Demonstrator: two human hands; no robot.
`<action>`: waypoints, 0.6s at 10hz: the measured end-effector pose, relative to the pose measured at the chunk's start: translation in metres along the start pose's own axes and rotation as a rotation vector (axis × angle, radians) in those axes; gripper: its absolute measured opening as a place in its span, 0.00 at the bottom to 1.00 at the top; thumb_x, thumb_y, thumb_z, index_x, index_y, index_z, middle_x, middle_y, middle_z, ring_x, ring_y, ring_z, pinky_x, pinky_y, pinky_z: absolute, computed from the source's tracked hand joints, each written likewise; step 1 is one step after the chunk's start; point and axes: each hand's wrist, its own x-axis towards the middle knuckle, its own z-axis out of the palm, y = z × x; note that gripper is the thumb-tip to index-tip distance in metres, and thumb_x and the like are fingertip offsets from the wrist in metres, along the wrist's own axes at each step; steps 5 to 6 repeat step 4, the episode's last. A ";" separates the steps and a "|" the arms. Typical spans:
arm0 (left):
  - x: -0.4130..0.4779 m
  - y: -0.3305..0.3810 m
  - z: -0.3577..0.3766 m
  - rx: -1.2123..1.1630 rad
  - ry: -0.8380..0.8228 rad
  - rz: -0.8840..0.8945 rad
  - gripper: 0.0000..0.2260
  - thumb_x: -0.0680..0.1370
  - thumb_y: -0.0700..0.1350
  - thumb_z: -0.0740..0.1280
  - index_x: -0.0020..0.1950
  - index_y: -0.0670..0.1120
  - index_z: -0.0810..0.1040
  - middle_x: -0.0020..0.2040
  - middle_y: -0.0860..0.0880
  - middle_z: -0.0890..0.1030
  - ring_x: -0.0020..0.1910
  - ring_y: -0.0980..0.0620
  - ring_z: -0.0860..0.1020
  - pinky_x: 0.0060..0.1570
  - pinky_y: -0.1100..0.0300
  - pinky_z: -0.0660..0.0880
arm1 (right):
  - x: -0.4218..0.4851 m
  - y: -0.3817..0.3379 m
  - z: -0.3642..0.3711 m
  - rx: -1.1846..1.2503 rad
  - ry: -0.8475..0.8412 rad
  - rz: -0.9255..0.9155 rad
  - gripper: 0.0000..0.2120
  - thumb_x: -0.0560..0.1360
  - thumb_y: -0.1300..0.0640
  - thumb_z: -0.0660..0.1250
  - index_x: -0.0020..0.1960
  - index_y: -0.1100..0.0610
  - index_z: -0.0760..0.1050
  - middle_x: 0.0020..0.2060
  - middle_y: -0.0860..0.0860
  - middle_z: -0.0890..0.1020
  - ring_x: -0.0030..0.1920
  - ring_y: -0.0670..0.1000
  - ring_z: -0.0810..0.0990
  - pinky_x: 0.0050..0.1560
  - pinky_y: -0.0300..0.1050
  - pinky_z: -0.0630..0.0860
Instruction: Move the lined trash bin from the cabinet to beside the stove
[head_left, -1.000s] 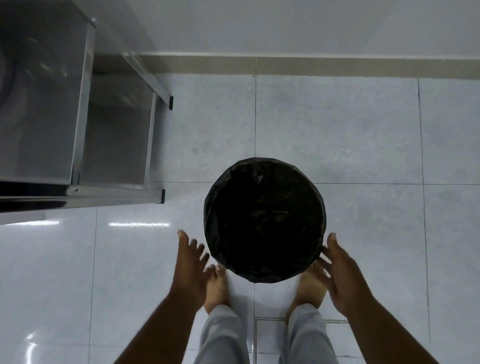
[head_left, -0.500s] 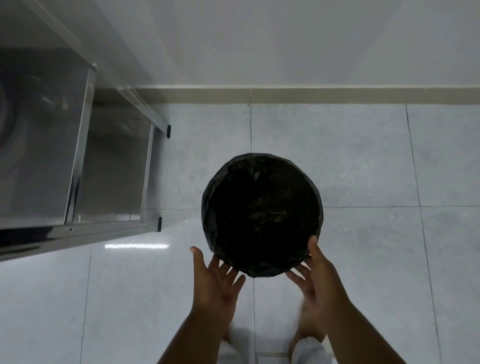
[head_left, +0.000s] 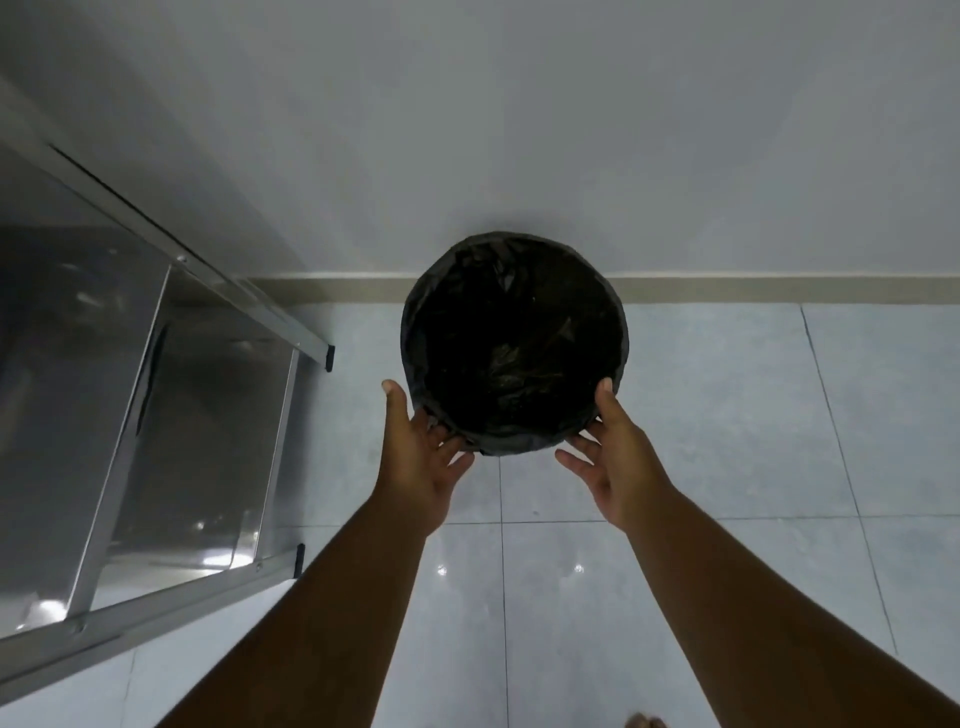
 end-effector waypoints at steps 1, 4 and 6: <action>0.013 0.014 0.010 0.024 -0.005 0.040 0.36 0.76 0.70 0.49 0.76 0.50 0.65 0.74 0.44 0.71 0.71 0.42 0.71 0.72 0.43 0.63 | 0.012 -0.015 0.006 -0.008 -0.020 -0.032 0.31 0.78 0.39 0.58 0.76 0.53 0.62 0.72 0.55 0.71 0.70 0.60 0.72 0.67 0.58 0.71; 0.010 0.011 0.008 0.042 0.027 0.006 0.36 0.76 0.70 0.48 0.78 0.49 0.59 0.77 0.44 0.65 0.74 0.41 0.66 0.74 0.42 0.58 | 0.012 -0.024 -0.002 -0.072 0.035 0.022 0.32 0.77 0.37 0.58 0.76 0.50 0.62 0.75 0.54 0.67 0.71 0.59 0.71 0.66 0.57 0.72; 0.010 0.011 0.008 0.042 0.027 0.006 0.36 0.76 0.70 0.48 0.78 0.49 0.59 0.77 0.44 0.65 0.74 0.41 0.66 0.74 0.42 0.58 | 0.012 -0.024 -0.002 -0.072 0.035 0.022 0.32 0.77 0.37 0.58 0.76 0.50 0.62 0.75 0.54 0.67 0.71 0.59 0.71 0.66 0.57 0.72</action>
